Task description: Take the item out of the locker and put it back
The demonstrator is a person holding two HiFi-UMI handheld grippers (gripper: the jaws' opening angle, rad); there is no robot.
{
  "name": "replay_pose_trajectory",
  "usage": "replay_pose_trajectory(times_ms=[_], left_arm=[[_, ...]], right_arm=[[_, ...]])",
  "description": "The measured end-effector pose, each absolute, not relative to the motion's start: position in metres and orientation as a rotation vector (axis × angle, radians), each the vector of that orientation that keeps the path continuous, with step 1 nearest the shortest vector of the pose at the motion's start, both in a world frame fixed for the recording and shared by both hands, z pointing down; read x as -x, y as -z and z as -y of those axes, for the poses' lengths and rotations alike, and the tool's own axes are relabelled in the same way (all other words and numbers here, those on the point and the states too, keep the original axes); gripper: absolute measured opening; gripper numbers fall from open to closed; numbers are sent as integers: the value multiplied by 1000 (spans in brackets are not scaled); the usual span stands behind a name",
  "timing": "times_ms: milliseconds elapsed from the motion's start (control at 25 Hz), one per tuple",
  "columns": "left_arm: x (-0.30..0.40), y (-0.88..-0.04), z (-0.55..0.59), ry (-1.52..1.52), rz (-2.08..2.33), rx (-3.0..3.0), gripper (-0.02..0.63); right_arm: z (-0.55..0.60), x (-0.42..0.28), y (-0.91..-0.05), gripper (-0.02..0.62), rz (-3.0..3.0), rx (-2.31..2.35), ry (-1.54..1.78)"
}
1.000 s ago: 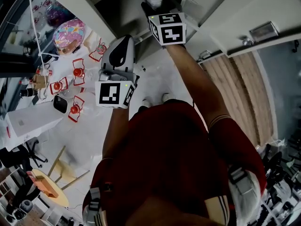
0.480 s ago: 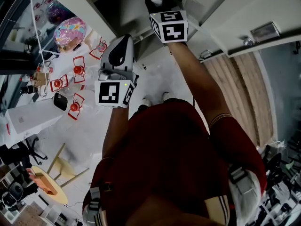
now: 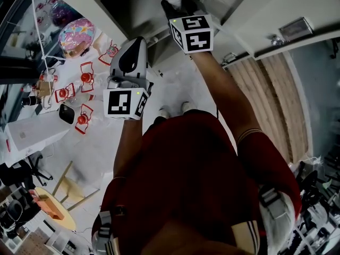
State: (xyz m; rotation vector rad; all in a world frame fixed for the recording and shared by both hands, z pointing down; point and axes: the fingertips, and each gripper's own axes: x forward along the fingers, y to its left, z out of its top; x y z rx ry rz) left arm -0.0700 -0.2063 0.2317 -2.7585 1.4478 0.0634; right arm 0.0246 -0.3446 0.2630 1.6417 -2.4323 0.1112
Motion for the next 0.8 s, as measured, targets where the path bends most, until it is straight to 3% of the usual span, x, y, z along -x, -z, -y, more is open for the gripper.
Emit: replay_pose_trajectory(times_ms=[800], left_arm=[[46, -241, 191, -50, -1595, 2693, 6]], right_arm=[[263, -52, -226, 193, 2634, -1491, -17]])
